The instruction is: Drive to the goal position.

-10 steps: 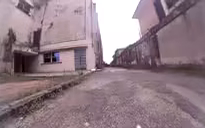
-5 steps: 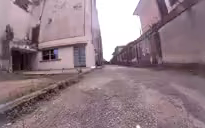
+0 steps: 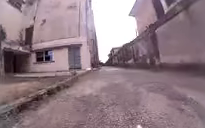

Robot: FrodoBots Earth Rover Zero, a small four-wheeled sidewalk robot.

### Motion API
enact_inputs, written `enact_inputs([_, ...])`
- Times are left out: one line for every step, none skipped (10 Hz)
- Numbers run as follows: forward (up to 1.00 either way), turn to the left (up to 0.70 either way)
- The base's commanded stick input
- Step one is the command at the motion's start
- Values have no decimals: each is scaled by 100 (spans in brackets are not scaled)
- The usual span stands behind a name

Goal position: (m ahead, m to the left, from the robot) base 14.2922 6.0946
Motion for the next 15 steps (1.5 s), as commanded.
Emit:
enact_inputs([70, 0])
enact_inputs([70, -22])
enact_inputs([70, -34])
enact_inputs([70, -34])
enact_inputs([70, -34])
enact_inputs([70, -34])
enact_inputs([70, -18])
enact_inputs([70, -33])
enact_inputs([70, -33])
enact_inputs([70, -26])
enact_inputs([70, -7])
enact_inputs([70, 2])
enact_inputs([70, 2])
enact_inputs([70, 2])
enact_inputs([70, 2])
